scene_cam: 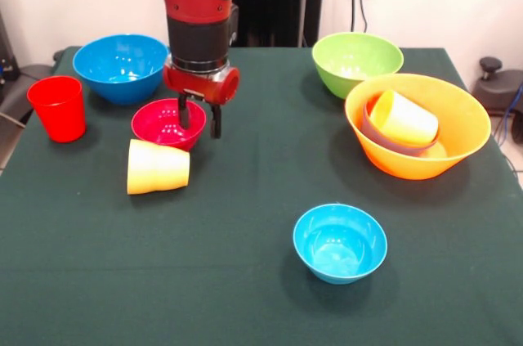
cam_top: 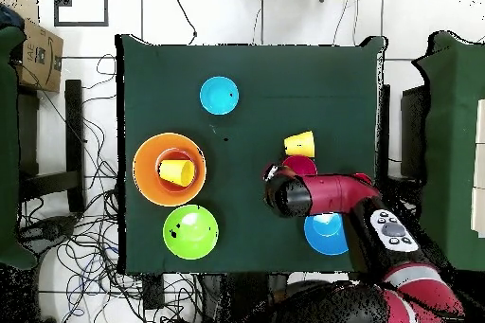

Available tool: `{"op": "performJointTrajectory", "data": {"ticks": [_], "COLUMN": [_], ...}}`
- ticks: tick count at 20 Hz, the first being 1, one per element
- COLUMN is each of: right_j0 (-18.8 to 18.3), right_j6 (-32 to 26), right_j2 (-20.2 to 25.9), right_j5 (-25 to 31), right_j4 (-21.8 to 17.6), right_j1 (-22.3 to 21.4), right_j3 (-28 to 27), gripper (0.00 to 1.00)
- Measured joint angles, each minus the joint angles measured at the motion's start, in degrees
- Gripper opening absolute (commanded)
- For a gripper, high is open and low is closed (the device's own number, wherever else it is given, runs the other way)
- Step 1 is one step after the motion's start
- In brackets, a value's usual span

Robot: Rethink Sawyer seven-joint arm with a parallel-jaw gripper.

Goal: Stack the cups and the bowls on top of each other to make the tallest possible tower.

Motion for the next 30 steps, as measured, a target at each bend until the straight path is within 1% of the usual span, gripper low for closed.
{"op": "performJointTrajectory", "data": {"ticks": [5,16,17,20,24,30], "right_j0": [0.13,1.86,1.89,1.90,2.47,3.19], "right_j6": [0.00,0.00,0.00,0.00,0.00,0.00], "right_j2": [-1.20,-3.38,-3.45,-3.64,-5.67,-7.08], "right_j5": [-1.38,-3.87,-3.89,-3.83,-3.87,-3.88], "right_j4": [-0.01,0.01,0.01,0.02,0.01,0.01], "right_j1": [2.94,3.37,3.34,3.09,0.88,1.03], "right_j3": [-0.02,-0.02,-0.03,-0.02,0.07,0.08], "gripper": [1.00,1.00,0.00,0.00,0.00,0.00]}}
